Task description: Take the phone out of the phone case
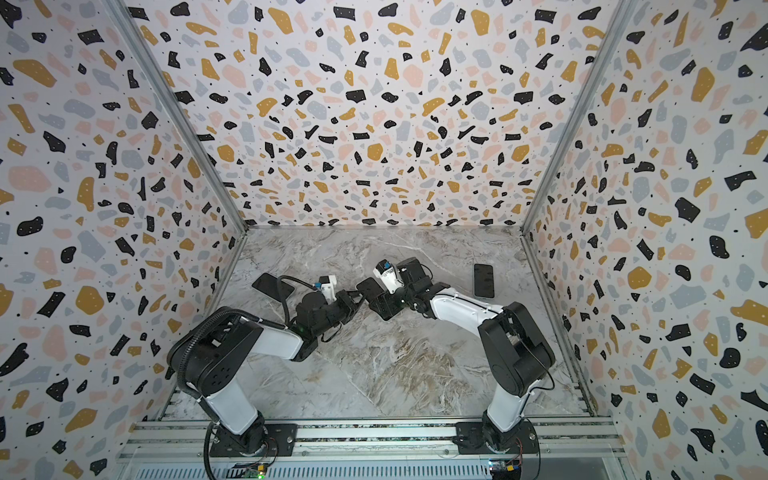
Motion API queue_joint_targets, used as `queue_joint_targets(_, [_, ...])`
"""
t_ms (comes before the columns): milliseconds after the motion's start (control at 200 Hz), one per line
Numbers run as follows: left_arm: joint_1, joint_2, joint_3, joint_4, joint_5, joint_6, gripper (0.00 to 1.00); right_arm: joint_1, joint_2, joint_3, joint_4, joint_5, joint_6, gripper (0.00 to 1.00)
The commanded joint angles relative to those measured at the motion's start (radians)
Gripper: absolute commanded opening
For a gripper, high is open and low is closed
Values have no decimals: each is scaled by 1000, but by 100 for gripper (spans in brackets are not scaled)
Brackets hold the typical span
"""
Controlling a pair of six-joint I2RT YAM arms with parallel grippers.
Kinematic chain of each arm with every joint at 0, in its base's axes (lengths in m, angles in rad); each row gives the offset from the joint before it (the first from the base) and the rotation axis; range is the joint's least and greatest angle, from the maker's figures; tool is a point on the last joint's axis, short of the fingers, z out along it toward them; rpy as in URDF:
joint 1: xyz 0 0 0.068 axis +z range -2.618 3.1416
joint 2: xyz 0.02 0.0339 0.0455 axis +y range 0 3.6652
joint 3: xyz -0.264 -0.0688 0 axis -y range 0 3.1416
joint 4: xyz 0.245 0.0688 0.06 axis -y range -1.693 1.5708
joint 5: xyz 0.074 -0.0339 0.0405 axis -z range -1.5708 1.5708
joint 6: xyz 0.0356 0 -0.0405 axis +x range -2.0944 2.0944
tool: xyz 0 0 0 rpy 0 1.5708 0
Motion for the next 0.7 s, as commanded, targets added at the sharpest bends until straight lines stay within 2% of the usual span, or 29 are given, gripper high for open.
queue_joint_targets(0, [8,-28,-10,51,18,29,8,21,-96,-18,34,16,-23,46])
queue_joint_targets(170, [16,-66,-21,62,22,26,0,28,-163,-67,81,19,6,66])
queue_joint_targets(295, [24,-130,-31,67,7,42,0,28,-239,-106,113,38,58,84])
queue_joint_targets(461, [44,-270,-47,35,-47,96,0,22,-379,-158,135,55,151,94])
queue_joint_targets(606, [58,-437,-32,-85,-120,181,0,-9,-515,-207,150,44,260,94])
queue_joint_targets(691, [61,-523,-29,-107,-159,215,0,-28,-597,-273,240,-12,345,96])
